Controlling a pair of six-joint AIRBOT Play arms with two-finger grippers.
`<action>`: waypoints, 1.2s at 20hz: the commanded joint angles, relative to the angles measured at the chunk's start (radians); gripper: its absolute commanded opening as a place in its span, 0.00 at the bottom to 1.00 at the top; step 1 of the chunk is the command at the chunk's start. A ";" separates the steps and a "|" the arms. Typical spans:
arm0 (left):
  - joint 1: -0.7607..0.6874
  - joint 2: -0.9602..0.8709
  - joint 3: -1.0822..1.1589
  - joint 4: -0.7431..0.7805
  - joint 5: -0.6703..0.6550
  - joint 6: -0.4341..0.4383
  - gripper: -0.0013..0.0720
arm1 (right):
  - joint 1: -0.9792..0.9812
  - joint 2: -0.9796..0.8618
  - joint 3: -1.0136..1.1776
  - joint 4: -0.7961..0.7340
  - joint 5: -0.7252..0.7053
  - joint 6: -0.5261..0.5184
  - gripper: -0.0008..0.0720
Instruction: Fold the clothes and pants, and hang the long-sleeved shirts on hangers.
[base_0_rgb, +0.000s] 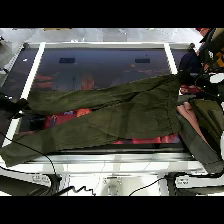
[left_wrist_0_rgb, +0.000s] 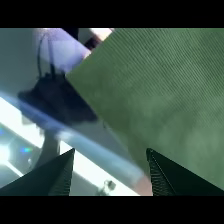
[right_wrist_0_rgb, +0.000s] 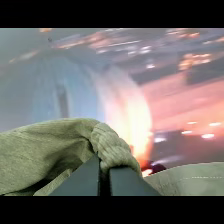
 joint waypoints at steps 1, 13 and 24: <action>0.002 -0.041 -0.008 -0.016 0.091 -0.013 0.68 | 0.001 0.000 0.001 -0.002 0.000 0.000 0.05; -0.002 -0.018 0.072 -0.020 0.359 -0.012 0.06 | 0.000 0.000 0.002 -0.001 -0.006 0.000 0.05; -0.001 0.103 0.211 0.106 0.181 -0.001 0.06 | 0.022 -0.031 0.001 0.010 -0.194 0.024 0.05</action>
